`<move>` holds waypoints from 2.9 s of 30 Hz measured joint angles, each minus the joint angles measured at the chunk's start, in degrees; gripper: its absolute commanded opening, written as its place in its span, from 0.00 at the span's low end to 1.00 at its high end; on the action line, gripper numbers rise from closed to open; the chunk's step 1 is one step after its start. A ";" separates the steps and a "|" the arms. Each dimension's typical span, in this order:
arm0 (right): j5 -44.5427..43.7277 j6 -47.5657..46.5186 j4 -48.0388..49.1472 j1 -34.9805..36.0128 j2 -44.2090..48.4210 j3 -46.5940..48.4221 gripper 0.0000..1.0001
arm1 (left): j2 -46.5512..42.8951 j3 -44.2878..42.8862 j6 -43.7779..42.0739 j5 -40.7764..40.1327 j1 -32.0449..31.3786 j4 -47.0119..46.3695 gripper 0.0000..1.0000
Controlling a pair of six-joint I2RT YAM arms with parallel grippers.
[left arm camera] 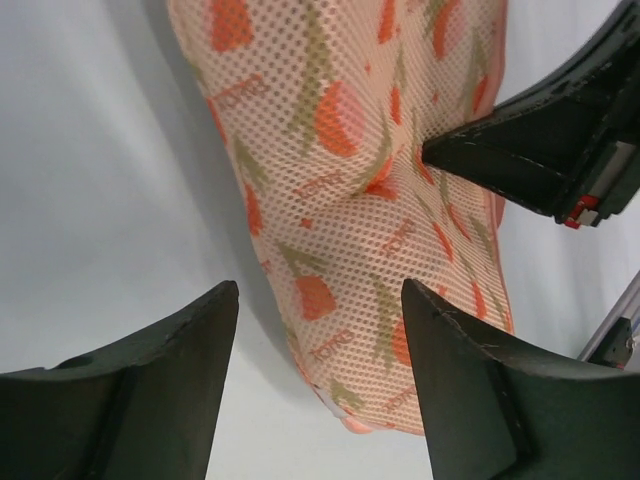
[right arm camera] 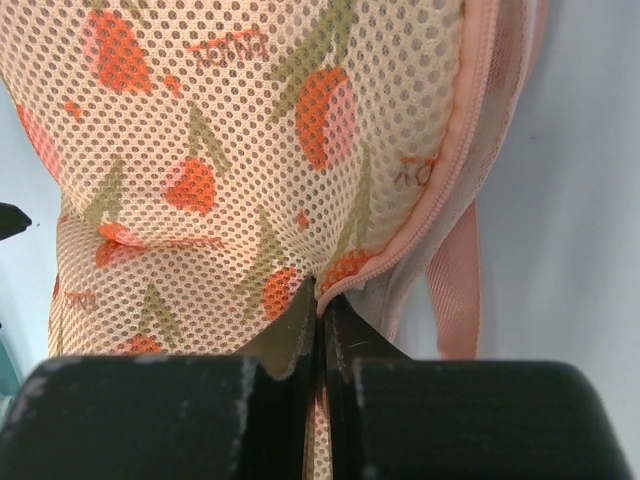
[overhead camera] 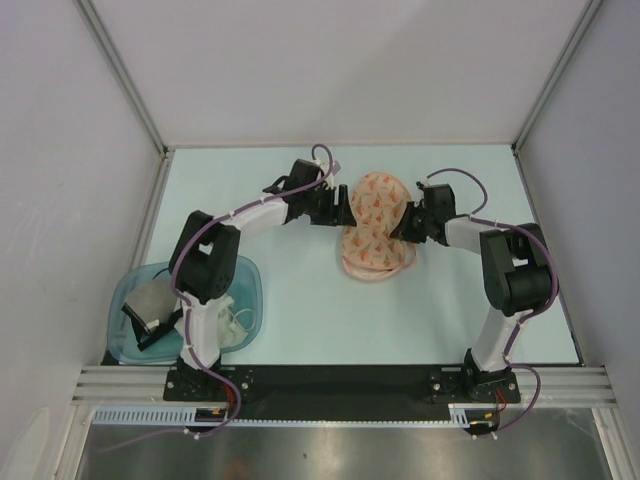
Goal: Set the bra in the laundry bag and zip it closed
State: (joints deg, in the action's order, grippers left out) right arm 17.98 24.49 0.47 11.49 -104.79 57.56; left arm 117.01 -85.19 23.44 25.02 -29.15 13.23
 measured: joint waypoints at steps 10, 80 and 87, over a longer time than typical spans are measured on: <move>0.42 -0.09 -2.29 0.79 0.96 0.37 0.20 | -2.43 2.36 0.15 2.91 -4.28 -5.97 0.56; 7.58 9.29 -5.40 -15.04 28.81 -14.86 0.69 | 7.87 -15.02 -14.60 -34.03 -20.65 5.14 0.49; 9.42 8.20 -6.12 -15.96 29.16 -15.56 0.68 | 9.75 -16.63 -14.53 -35.43 -20.72 7.02 0.43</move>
State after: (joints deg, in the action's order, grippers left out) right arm 27.40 32.69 -5.65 -4.47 -75.64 42.00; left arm 126.76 -101.82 8.91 -10.41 -49.87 20.25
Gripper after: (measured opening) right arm 0.689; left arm 0.464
